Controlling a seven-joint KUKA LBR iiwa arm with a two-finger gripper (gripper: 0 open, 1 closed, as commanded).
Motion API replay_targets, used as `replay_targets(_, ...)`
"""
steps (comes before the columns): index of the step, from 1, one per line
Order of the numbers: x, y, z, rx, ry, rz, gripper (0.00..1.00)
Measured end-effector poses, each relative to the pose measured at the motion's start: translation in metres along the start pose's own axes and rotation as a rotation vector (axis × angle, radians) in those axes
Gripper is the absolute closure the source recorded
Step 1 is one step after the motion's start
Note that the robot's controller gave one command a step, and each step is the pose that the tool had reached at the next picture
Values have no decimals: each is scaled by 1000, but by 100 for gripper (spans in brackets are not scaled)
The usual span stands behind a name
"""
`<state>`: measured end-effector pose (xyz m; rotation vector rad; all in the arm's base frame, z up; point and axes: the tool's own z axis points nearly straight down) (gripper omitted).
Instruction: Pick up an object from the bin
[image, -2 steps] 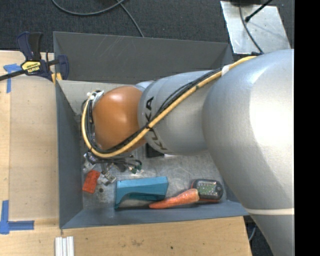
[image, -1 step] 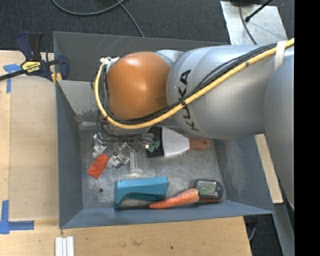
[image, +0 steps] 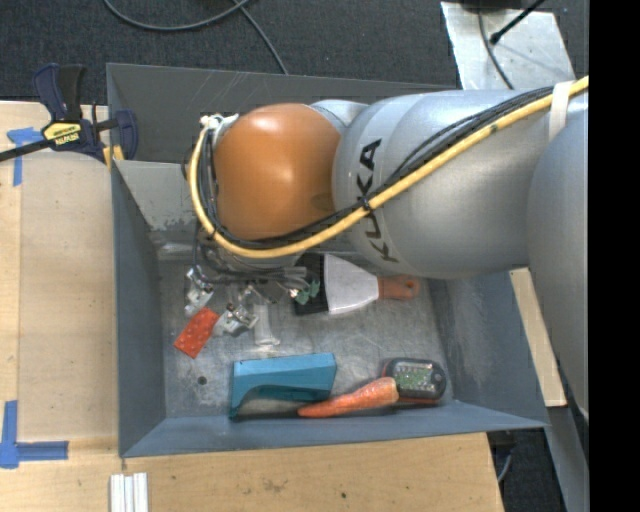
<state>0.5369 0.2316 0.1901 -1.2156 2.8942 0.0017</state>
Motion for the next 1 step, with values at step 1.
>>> replay_targets(1,23,-48,-152,3,-4,-95,100)
